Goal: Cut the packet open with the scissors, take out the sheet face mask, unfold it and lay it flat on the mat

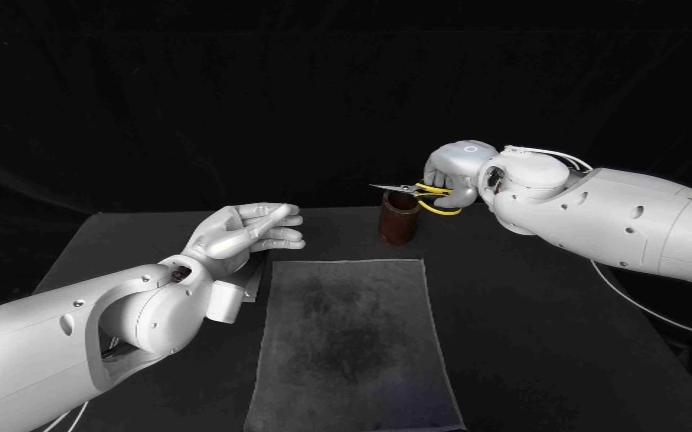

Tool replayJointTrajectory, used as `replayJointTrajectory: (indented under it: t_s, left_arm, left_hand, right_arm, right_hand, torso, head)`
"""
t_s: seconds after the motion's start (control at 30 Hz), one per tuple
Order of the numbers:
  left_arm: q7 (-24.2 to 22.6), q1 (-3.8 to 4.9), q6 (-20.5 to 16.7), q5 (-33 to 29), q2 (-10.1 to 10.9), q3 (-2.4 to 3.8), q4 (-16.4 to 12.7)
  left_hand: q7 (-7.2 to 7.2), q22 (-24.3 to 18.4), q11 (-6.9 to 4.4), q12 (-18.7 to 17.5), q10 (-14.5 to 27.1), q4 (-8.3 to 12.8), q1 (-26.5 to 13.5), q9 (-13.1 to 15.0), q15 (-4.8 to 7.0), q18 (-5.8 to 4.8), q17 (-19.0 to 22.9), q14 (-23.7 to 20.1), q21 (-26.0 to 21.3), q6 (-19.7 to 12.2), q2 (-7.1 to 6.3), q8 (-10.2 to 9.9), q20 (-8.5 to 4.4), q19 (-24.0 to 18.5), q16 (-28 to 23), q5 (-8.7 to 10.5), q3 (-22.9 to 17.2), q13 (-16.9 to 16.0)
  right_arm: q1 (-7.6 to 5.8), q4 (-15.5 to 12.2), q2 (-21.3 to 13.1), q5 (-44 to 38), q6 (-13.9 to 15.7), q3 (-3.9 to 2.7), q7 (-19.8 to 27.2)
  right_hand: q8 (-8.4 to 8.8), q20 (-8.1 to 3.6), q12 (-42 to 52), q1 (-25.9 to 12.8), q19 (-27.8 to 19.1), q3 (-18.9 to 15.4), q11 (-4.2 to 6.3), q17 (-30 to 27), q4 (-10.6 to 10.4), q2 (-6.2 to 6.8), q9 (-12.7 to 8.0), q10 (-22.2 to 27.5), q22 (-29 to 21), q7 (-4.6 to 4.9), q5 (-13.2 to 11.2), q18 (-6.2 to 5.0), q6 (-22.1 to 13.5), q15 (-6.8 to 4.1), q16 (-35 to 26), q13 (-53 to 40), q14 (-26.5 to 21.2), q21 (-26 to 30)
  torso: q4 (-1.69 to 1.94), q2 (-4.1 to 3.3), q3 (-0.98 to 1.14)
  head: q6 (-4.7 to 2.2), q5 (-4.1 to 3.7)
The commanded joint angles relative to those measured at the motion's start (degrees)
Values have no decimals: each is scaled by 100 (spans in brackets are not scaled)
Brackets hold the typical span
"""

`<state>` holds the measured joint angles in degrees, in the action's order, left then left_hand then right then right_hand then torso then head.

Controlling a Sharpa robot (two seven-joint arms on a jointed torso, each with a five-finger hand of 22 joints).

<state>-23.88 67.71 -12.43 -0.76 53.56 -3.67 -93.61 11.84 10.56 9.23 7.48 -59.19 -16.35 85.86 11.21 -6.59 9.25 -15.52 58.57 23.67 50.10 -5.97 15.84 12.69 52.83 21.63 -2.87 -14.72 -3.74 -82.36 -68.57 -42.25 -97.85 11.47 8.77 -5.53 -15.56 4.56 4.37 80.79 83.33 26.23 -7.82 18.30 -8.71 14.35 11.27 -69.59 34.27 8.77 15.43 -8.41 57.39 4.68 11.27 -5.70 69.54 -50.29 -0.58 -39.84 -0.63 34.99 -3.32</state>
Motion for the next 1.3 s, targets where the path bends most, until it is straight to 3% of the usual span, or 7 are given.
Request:
replayJointTrajectory:
  t_s: [0.03,0.37,0.83,1.03,1.3]
  left_arm:
    - [-40,8,114,25,-16,4,-4]
    - [-46,8,113,25,-21,4,6]
    - [-123,36,169,26,57,8,133]
    - [-155,218,543,141,143,23,324]
    - [67,634,803,568,93,34,775]
  left_hand:
    - [49,-7,10,-29,-22,-1,-26,-9,8,111,-9,-33,-21,-9,-42,-23,-8,-31,-20,2,-29,3]
    - [49,-7,10,-29,-22,-1,-26,-9,8,111,-9,-33,-21,-9,-42,-23,-8,-31,-20,2,-29,3]
    - [48,-28,18,-97,-24,22,2,-19,-10,108,-24,-97,-47,-11,-49,-43,10,-77,-87,1,-73,4]
    - [72,-120,56,-233,-10,19,-21,-44,-82,76,-33,-305,-210,-55,-114,-100,110,-354,-307,2,-100,2]
    - [112,-292,105,-350,-42,5,-126,-57,-191,68,-12,-643,-513,-56,-166,-136,302,-823,-658,5,-66,-4]
  right_arm:
    - [-3,-56,-32,-118,179,-5,-59]
    - [0,-341,-203,-130,254,-6,-113]
    - [-23,-1152,-637,-238,282,-18,-235]
    - [-54,-1574,-831,-298,239,-19,-292]
    - [-57,-2106,-874,-367,151,-8,-318]
  right_hand:
    - [-308,-48,2,-14,6,1529,479,56,1471,-68,468,-1454,11,-105,20,-34,156,-525,29,-119,559,-19]
    - [-336,-62,-12,-60,8,1594,486,157,1539,-75,514,-1487,13,-109,30,-34,154,-540,62,-154,572,-20]
    - [-387,-73,-35,-115,1,1659,490,288,1624,-84,582,-1511,1,-111,-34,-35,178,-547,88,-198,555,-7]
    - [-404,-75,-37,-132,-5,1665,493,317,1638,-87,600,-1518,-14,-115,-52,-38,191,-548,92,-209,549,7]
    - [-414,-77,-41,-142,-10,1676,495,345,1653,-95,614,-1520,-23,-118,-79,-39,192,-550,95,-218,544,17]
  torso:
    - [1,-1,1]
    - [1,1,1]
    - [-19,50,7]
    - [-43,100,5]
    - [-38,208,22]
  head:
    - [-6,-2]
    - [-17,14]
    - [-29,41]
    - [-2,41]
    - [63,76]
